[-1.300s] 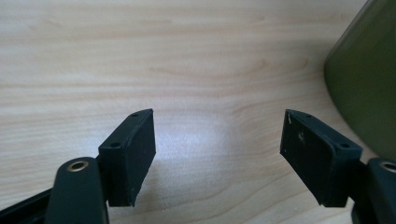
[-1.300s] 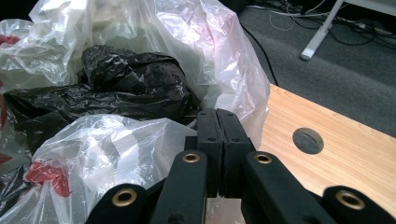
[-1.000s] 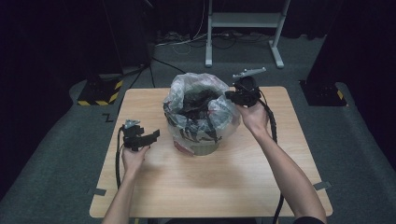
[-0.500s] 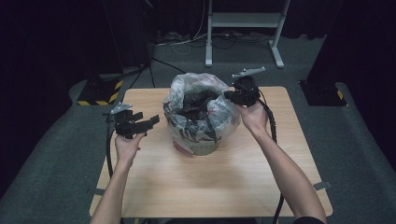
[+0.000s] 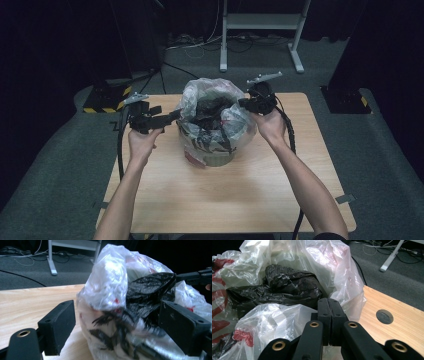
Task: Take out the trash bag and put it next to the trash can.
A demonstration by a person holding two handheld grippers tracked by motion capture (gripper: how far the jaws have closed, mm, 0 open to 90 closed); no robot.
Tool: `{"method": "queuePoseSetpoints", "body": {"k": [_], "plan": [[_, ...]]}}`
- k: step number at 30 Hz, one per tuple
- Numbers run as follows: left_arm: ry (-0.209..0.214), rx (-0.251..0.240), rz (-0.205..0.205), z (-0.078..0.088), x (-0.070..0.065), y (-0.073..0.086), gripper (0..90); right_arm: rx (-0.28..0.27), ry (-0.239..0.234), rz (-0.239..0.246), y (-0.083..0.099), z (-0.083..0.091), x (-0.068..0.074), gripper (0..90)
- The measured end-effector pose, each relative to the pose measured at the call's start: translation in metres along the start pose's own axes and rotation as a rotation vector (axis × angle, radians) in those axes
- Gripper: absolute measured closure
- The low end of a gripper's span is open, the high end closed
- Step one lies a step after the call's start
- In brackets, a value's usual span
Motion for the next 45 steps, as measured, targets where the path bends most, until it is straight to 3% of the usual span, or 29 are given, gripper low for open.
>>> {"method": "queuePoseSetpoints", "body": {"k": [4,10,11,13,19,22,24,26,28,31,34,35,43,45], "plan": [[-0.063,0.025,-0.046,-0.016,-0.001,0.0,16.7,-0.001,-0.005,0.001,-0.001,0.0,0.002,89.5],[-0.139,0.079,-0.082,-0.035,0.004,0.009,21.9,-0.006,-0.007,0.0,-0.001,0.002,0.002,89.5],[-0.148,0.096,-0.101,-0.036,0.006,0.011,25.2,-0.005,-0.008,-0.002,-0.001,0.002,0.001,89.5],[-0.15,0.095,-0.117,-0.039,0.005,0.013,41.9,-0.004,-0.01,-0.004,-0.001,0.002,0.001,89.5],[-0.169,0.125,-0.156,-0.041,0.004,0.018,67.1,0.0,-0.014,-0.003,-0.001,0.001,0.002,89.5],[-0.176,0.14,-0.163,-0.043,-0.001,0.019,76.5,0.001,-0.015,-0.002,0.0,0.0,0.003,89.4],[-0.202,0.146,-0.213,-0.044,-0.002,0.02,79.3,0.003,-0.016,-0.002,0.0,-0.001,0.003,89.4],[-0.204,0.151,-0.225,-0.043,-0.004,0.019,80.4,0.005,-0.015,0.001,0.0,-0.002,0.004,89.4],[-0.194,0.136,-0.222,-0.041,-0.007,0.014,87.5,0.006,-0.014,0.001,-0.001,-0.002,0.004,89.5],[-0.189,0.136,-0.24,-0.039,-0.013,0.013,87.8,0.003,-0.015,0.002,-0.002,0.0,0.005,89.4],[-0.157,0.146,-0.246,-0.037,-0.02,0.014,88.1,0.002,-0.021,0.002,-0.004,0.001,0.007,89.4],[-0.14,0.141,-0.221,-0.038,-0.025,0.014,88.1,0.001,-0.024,0.003,-0.005,0.001,0.008,89.3],[-0.06,0.162,-0.2,-0.044,-0.048,0.022,88.3,-0.002,-0.058,-0.013,-0.008,0.001,0.015,89.3],[-0.033,0.163,-0.172,-0.045,-0.053,0.023,88.4,-0.007,-0.069,-0.015,-0.011,0.001,0.016,89.3]]}}
Point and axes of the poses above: each handheld gripper's, and its own axes: z roughly backward along the jaws, y roughly out of its underside, x roughly to its left, the point moved 10 cm from there along -z, roughly forward along the jaws, and after that the axes turned 2 degrees about -y, right-handed, at the moved point
